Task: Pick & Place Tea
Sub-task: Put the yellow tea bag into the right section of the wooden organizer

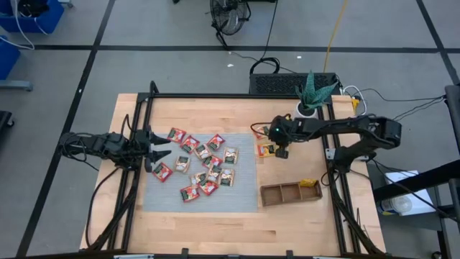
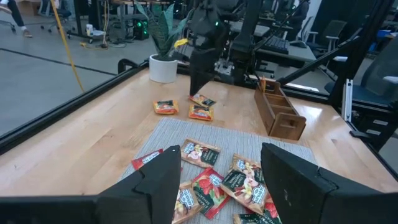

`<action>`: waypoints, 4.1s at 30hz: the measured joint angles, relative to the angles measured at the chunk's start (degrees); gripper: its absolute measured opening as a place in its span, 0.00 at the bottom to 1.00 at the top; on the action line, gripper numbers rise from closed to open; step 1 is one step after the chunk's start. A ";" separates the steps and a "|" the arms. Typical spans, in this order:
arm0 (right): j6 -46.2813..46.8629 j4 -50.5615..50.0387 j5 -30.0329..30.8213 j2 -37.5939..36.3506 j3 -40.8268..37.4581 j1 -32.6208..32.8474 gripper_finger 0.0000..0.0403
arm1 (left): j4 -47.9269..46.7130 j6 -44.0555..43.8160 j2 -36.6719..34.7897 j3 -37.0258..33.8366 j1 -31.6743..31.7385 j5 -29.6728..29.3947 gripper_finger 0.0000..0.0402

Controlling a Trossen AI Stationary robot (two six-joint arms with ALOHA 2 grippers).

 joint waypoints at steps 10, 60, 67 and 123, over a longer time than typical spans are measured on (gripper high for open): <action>3.68 -1.42 7.45 6.11 0.86 -1.11 0.00 | 0.00 0.02 0.00 0.02 -0.02 0.00 0.56; 45.35 -15.93 -2.81 -3.97 6.09 25.52 0.67 | 0.00 0.00 0.00 0.02 -0.02 -0.02 0.56; 48.14 -28.02 0.07 5.70 8.50 22.04 0.64 | 0.02 0.00 0.00 0.02 0.00 -0.02 0.56; 81.26 -32.88 22.15 -16.07 6.84 51.55 0.00 | 0.02 0.02 -0.02 0.02 -0.01 -0.02 0.56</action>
